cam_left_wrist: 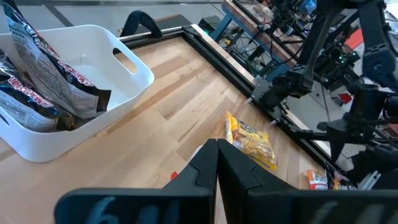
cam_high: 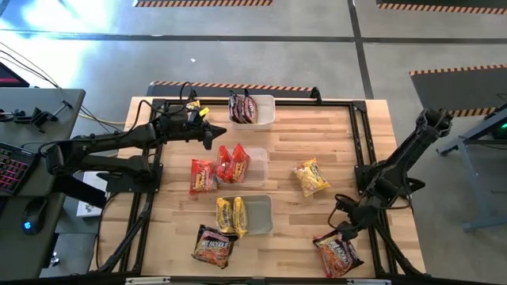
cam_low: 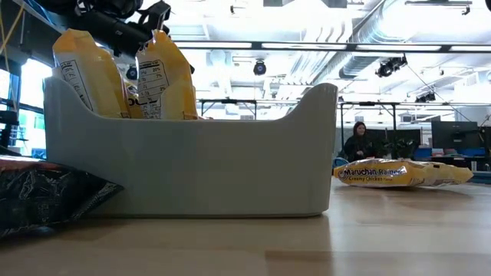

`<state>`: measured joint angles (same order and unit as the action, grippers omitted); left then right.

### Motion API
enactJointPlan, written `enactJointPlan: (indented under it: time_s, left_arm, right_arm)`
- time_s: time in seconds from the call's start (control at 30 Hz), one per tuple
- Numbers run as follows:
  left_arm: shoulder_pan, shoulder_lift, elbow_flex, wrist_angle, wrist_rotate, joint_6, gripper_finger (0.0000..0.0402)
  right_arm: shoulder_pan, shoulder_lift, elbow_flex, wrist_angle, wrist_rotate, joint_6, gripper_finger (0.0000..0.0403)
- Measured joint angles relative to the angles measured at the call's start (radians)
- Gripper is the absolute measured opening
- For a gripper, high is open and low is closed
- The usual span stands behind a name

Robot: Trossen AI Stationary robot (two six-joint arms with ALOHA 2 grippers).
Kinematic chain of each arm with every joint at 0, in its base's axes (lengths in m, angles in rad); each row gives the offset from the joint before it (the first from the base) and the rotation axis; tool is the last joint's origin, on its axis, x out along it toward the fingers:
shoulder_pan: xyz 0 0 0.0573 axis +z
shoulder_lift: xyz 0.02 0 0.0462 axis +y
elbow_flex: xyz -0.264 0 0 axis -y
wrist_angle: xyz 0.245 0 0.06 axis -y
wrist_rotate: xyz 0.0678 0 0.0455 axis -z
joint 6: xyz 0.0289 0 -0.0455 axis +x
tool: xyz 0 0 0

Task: Sort Maruchan noodles
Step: Put the black noodle pack into the white bin

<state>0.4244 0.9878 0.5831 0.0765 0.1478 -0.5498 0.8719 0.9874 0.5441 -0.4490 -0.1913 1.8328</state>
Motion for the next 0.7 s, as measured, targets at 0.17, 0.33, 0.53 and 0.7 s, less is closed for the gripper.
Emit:
enactJointPlan:
  time_s: [0.17,0.33,0.53,0.7]
  left_arm:
    - [0.000,0.000,0.000,0.000,0.000,0.000,0.0000]
    - [0.000,0.000,0.000,0.000,0.000,0.000,0.0000]
    - [0.000,0.000,0.000,0.000,0.000,-0.026,0.0000]
    - [-0.001,0.000,0.000,0.000,0.000,-0.026,0.0000]
  right_arm:
    - [0.009,0.000,0.015,-0.042,0.117,-0.017,0.0266]
    - [0.028,0.009,-0.078,0.145,0.152,-0.017,0.0266]
    - [0.061,0.008,-0.102,0.191,0.135,-0.038,0.0266]
    - [0.100,0.008,-0.102,0.220,0.125,-0.031,0.0266]
